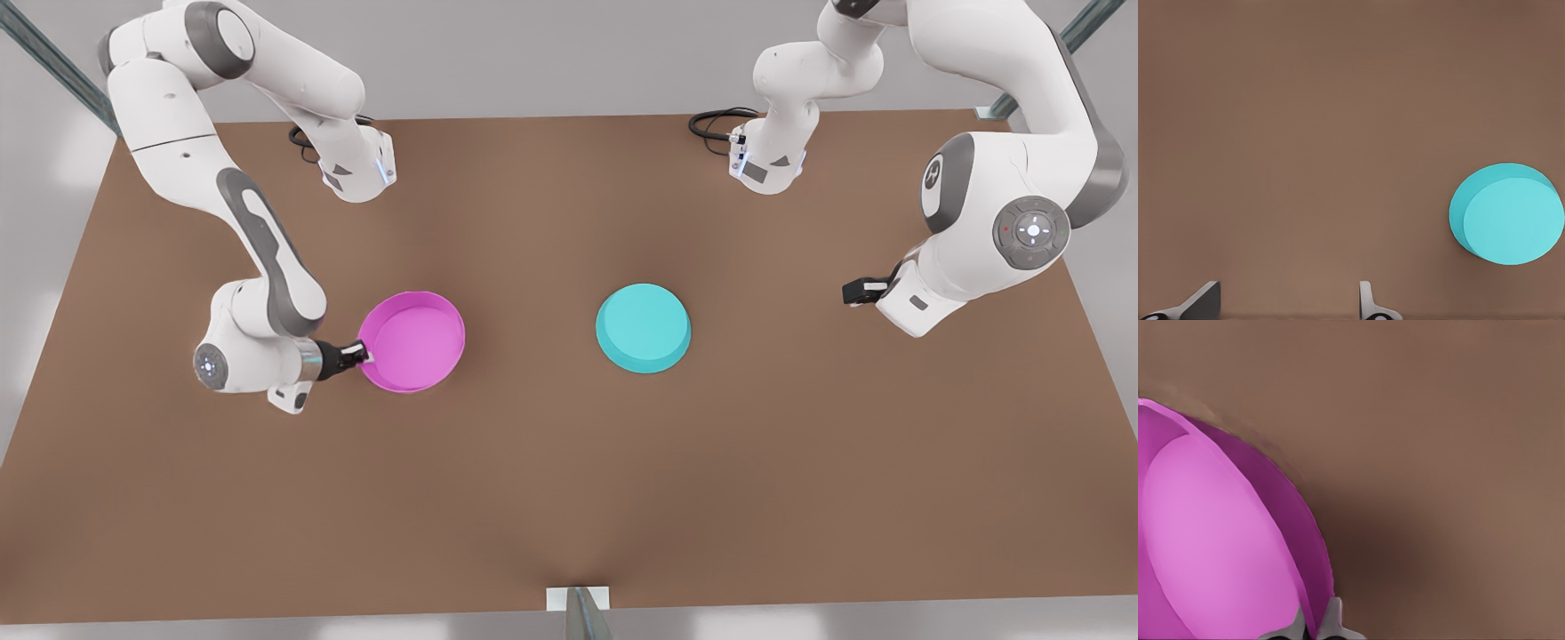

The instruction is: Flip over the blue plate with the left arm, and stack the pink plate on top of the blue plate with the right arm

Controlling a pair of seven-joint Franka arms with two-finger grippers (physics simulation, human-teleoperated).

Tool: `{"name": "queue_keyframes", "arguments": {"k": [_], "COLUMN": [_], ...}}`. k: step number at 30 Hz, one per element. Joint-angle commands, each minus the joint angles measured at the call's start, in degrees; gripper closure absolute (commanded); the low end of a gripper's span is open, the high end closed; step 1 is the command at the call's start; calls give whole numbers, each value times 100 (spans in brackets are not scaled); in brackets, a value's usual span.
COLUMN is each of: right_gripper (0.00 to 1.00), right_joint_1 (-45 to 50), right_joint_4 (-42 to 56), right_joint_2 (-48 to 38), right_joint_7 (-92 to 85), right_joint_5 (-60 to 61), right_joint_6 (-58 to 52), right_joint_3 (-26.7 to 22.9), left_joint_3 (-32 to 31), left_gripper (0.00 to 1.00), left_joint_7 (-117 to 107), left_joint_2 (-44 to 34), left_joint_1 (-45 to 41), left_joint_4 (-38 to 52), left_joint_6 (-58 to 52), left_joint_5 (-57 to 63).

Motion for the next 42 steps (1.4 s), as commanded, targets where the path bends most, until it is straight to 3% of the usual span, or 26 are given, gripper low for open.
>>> {"name": "queue_keyframes", "arguments": {"k": [1,7,14,21,28,29,30,31,33,37,39,40,41,42], "right_gripper": [79,79,79,79,77,73,60,33,0,0,0,0,0,0], "right_joint_1": [109,1664,2931,4038,4689,4732,4741,4733,4697,4680,4338,3925,3590,3214], "right_joint_4": [43,386,1317,2389,2399,2390,2381,2372,2381,2407,2679,3259,3594,3550], "right_joint_2": [1,133,994,1829,1987,1979,1979,1970,1961,1909,1250,977,556,152], "right_joint_7": [137,1438,2950,4144,4717,4734,4760,4761,4752,4743,4726,4699,4655,4077], "right_joint_5": [-53,307,334,281,246,228,228,220,220,211,-404,-1001,-1186,-1142], "right_joint_6": [14,621,999,1306,1913,1913,1913,1904,1887,1852,895,-361,-1452,-1813], "right_joint_3": [1,-8,-8,-78,-105,-228,-272,-333,-333,-333,-325,-316,-701,-1431], "left_joint_3": [0,0,0,0,0,0,0,0,0,0,0,0,0,0], "left_gripper": [0,0,0,0,0,0,0,0,0,0,0,0,0,0], "left_joint_7": [0,0,0,0,-9,-9,-9,-9,-9,-9,-9,-18,-18,-18], "left_joint_2": [0,0,8,8,8,8,8,8,8,8,8,8,8,8], "left_joint_1": [7,7,16,16,7,7,7,-2,-2,-2,-2,-2,-2,-2], "left_joint_4": [0,0,0,0,0,0,0,0,0,0,0,0,0,0], "left_joint_6": [0,0,18,9,9,9,0,0,0,0,0,0,0,-9], "left_joint_5": [1,1,1,1,1,1,1,1,1,1,1,1,1,1]}}
